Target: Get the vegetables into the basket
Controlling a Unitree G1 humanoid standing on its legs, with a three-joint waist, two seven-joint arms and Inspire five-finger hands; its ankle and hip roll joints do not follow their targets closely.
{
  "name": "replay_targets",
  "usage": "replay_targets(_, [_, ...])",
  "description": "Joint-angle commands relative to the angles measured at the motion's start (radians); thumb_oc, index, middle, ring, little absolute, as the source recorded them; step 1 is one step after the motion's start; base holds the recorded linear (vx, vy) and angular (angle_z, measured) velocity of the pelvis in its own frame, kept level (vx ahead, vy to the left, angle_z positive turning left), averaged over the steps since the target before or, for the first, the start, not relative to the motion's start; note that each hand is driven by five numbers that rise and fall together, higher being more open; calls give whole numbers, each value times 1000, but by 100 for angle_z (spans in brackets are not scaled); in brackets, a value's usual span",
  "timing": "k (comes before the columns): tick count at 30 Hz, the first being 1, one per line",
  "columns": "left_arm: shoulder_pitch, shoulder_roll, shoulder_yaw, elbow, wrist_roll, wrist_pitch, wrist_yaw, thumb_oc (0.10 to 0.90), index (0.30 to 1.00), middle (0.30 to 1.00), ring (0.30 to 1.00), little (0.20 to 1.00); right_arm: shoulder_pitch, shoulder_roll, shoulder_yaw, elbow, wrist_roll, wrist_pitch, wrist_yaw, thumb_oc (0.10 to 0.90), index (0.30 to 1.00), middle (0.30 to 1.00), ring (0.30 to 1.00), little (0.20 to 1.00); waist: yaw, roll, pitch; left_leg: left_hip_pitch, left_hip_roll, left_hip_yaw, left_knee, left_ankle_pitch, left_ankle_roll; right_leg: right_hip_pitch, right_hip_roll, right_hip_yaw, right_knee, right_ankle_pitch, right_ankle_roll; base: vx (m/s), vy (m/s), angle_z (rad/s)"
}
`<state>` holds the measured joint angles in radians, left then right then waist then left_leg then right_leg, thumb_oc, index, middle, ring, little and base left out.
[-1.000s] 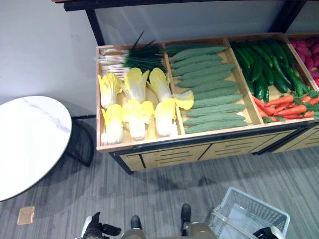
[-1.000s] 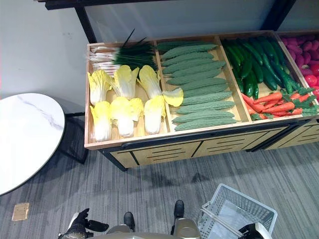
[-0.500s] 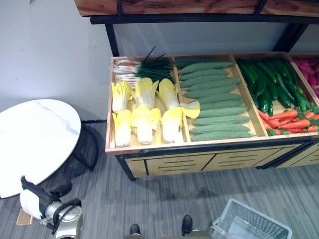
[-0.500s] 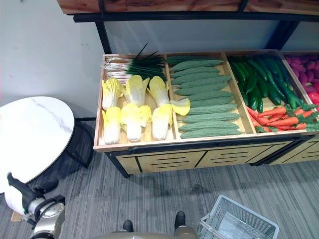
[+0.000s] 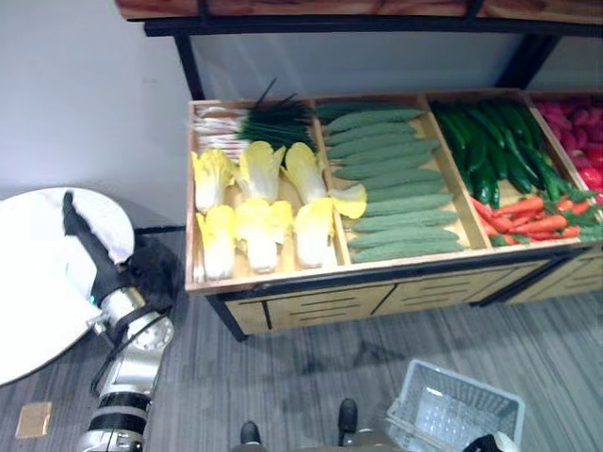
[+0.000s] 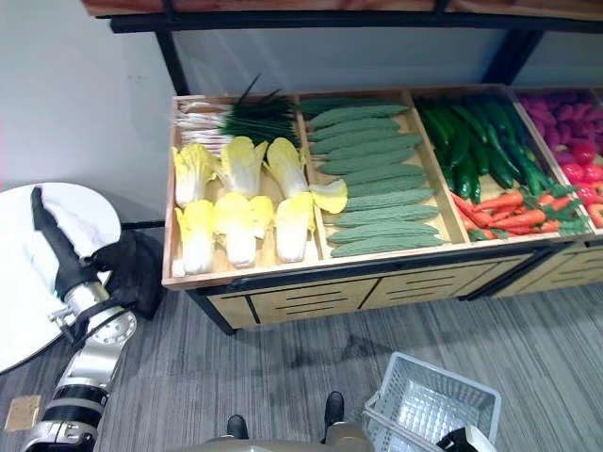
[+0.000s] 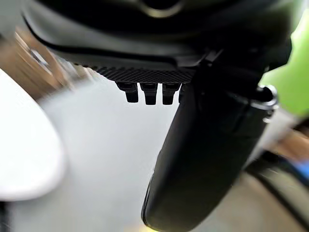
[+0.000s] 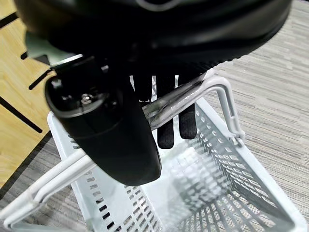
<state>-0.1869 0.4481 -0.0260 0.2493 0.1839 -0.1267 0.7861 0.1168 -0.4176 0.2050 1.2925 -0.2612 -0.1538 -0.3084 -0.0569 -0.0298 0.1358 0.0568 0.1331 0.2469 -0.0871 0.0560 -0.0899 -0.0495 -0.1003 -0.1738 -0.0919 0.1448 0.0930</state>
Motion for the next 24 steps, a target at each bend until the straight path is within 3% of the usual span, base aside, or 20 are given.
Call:
replay_targets(1, [-152,62,-18,-53,59,-87,-44,900,1000,1000,1000,1000,-55,-40,44,2,6,-4,-17,400,300,300,300,300,-37,-59,-6,9,28,-24,0,-4,-54,45,-88,35,10,-22,99,-2,2,-18])
replay_targets(4, [-235,17,-118,12,42,-82,-81,900,1000,1000,1000,1000,-65,-40,63,-6,0,0,-11,400,300,300,300,300,-59,-55,0,12,30,-7,0,-5,-52,26,-84,60,13,-19,98,-2,-5,-21])
replay_targets(9, [-280,-28,-180,119,16,-87,-78,900,1000,1000,1000,1000,-72,-34,81,-12,0,1,-11,400,300,300,300,300,-81,-59,1,14,33,11,0,-6,-52,8,-76,83,14,-16,97,2,-5,-24])
replay_targets(15, [-284,-73,-197,194,15,-67,-44,900,1000,1000,1000,1000,-77,-18,81,12,8,2,-34,400,300,300,300,300,-87,-63,-2,22,39,24,0,-8,-51,3,-69,96,14,-17,94,19,-26,-11])
replay_targets(24, [-290,-65,-188,232,117,3,50,900,1000,1000,1000,1000,-85,-2,88,14,15,-7,-61,400,300,300,300,300,-88,-73,4,24,48,39,0,-10,-53,-10,-57,113,15,-17,90,-1,-24,-5])
